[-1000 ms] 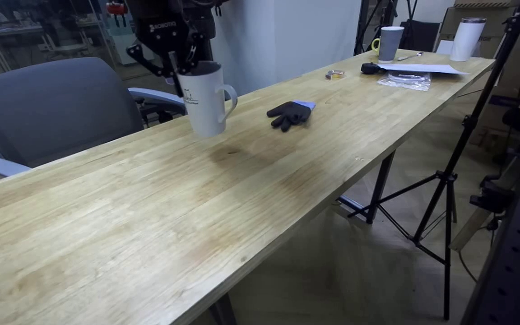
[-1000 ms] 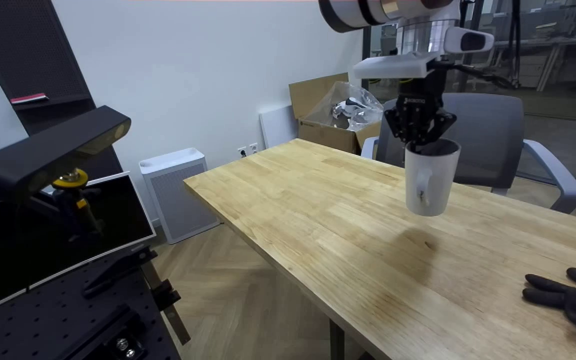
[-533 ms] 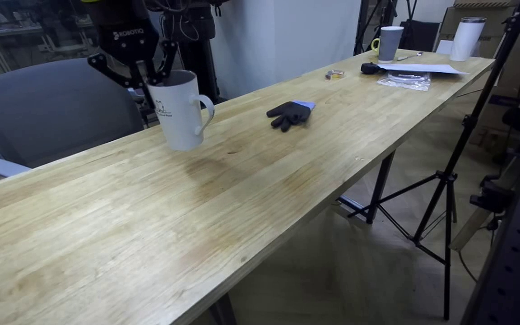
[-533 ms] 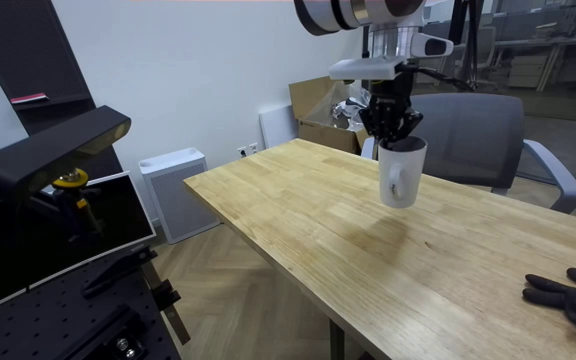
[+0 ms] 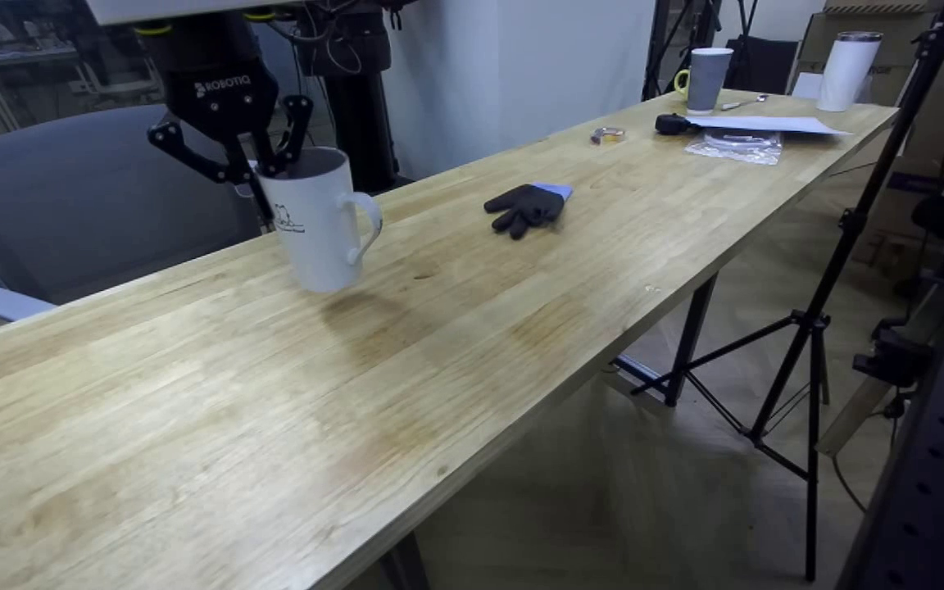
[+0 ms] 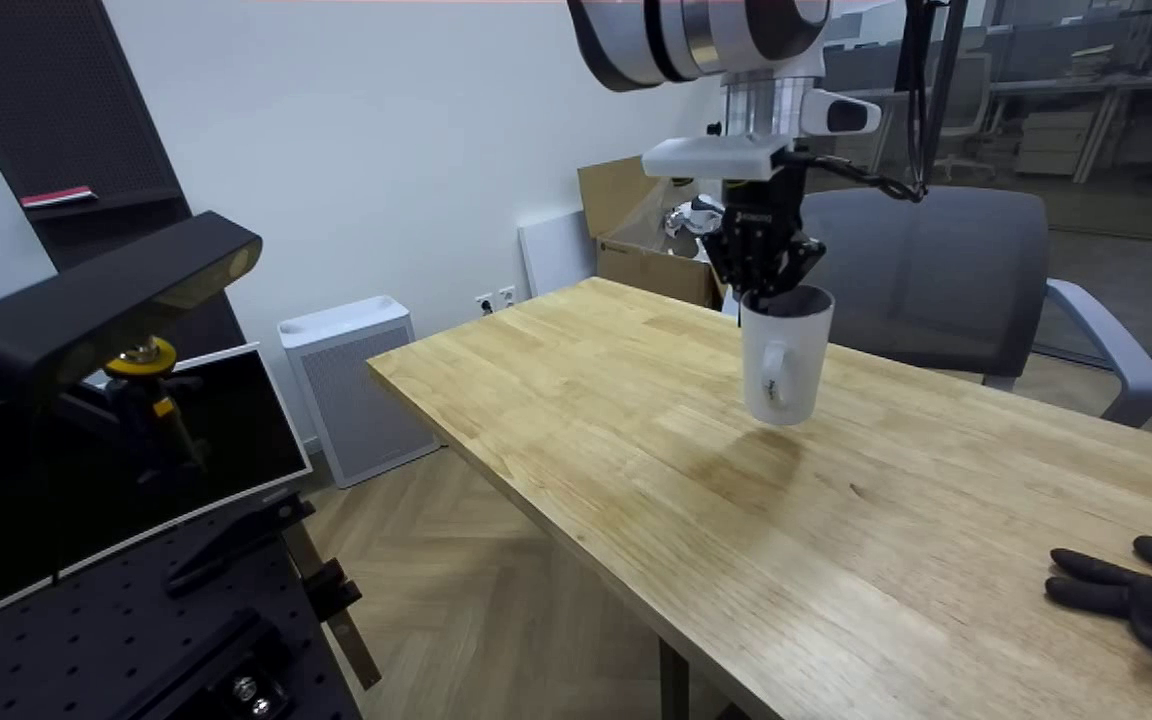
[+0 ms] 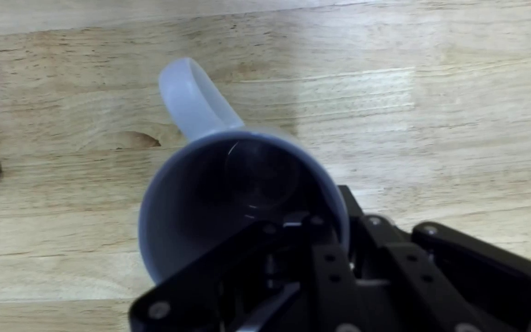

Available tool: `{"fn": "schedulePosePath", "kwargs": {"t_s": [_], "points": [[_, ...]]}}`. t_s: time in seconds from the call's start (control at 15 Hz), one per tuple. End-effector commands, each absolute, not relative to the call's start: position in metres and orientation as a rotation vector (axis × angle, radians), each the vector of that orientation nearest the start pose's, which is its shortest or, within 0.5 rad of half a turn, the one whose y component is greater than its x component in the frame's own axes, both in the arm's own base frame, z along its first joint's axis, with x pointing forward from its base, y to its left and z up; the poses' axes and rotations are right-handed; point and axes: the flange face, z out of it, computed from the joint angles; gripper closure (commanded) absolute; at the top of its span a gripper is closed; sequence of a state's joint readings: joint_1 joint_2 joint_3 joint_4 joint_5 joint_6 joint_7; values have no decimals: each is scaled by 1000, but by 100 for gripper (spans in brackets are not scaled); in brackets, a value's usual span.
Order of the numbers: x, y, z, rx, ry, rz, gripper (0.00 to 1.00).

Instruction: Move the mug to the left

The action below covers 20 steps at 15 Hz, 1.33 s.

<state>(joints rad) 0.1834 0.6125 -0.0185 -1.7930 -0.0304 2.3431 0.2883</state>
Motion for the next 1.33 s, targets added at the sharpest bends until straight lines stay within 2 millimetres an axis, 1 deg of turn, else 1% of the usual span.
{"fn": "schedulePosePath", "kwargs": {"t_s": [0.0, 0.2, 0.47, 1.0, 1.07, 1.13, 1.2, 1.27], "points": [[643, 105, 196, -3210, 146, 64, 98], [643, 101, 185, -3228, 144, 62, 98], [642, 96, 175, -3235, 152, 68, 98], [642, 87, 167, -3245, 181, 90, 98], [643, 86, 167, -3248, 187, 95, 96], [643, 83, 166, -3255, 200, 94, 65], [644, 81, 166, -3255, 211, 101, 64], [645, 79, 167, -3259, 220, 102, 60]]}}
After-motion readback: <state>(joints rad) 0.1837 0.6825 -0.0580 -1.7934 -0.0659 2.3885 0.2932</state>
